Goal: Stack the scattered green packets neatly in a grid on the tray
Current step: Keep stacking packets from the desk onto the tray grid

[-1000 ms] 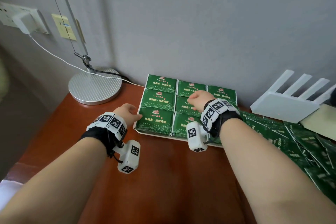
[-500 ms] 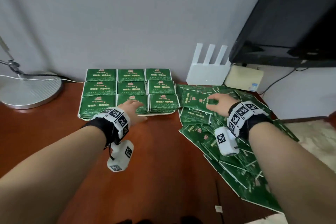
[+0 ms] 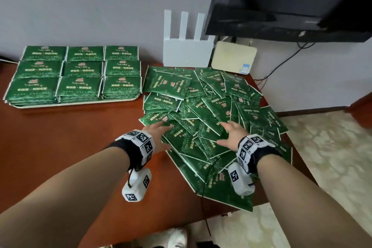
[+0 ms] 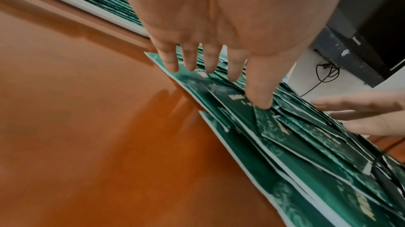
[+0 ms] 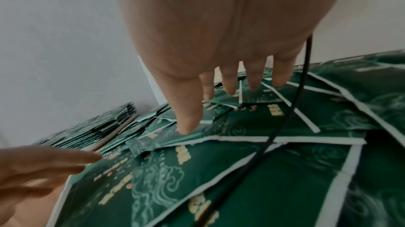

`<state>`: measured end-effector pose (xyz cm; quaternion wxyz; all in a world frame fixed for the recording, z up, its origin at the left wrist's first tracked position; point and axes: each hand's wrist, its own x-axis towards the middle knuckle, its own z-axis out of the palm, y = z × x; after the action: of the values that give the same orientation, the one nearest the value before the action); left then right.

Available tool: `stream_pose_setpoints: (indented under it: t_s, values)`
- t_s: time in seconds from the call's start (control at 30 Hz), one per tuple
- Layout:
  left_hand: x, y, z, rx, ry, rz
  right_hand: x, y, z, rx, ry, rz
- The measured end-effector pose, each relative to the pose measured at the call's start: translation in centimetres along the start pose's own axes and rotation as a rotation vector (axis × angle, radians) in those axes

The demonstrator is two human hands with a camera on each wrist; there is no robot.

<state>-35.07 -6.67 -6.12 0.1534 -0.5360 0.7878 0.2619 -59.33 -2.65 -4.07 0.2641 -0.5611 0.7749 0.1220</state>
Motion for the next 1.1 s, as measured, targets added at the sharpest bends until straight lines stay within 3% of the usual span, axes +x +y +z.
stream_pose_setpoints:
  t_s: [0.33, 0.43, 0.53, 0.6, 0.77, 0.97, 1.1]
  values:
    - [1.8, 5.4, 0.7, -0.038, 0.037, -0.111, 1.6, -0.2, 1.1, -0.263, -0.046, -0.305]
    - [2.8, 6.8, -0.2, -0.035, 0.083, -0.178, 1.4, 0.4, 0.0, -0.185, -0.057, -0.376]
    - [4.4, 8.2, -0.5, -0.209, 0.055, -0.182, 2.0, 1.6, -1.6, -0.006, -0.01, -0.359]
    - [5.3, 8.9, -0.8, -0.347, 0.053, -0.197, 3.2, 2.3, -2.2, -0.062, 0.071, -0.292]
    - [6.7, 9.2, -1.8, -0.718, 0.023, -0.23, 5.0, 2.5, -1.1, -0.135, -0.04, -0.269]
    - [7.6, 9.0, -1.9, -0.73, 0.09, -0.217, 5.6, 2.7, -2.1, -0.041, -0.024, -0.326]
    - [6.6, 7.7, -1.9, -0.626, 0.096, -0.209, 7.0, 2.6, -2.8, 0.074, 0.091, -0.19]
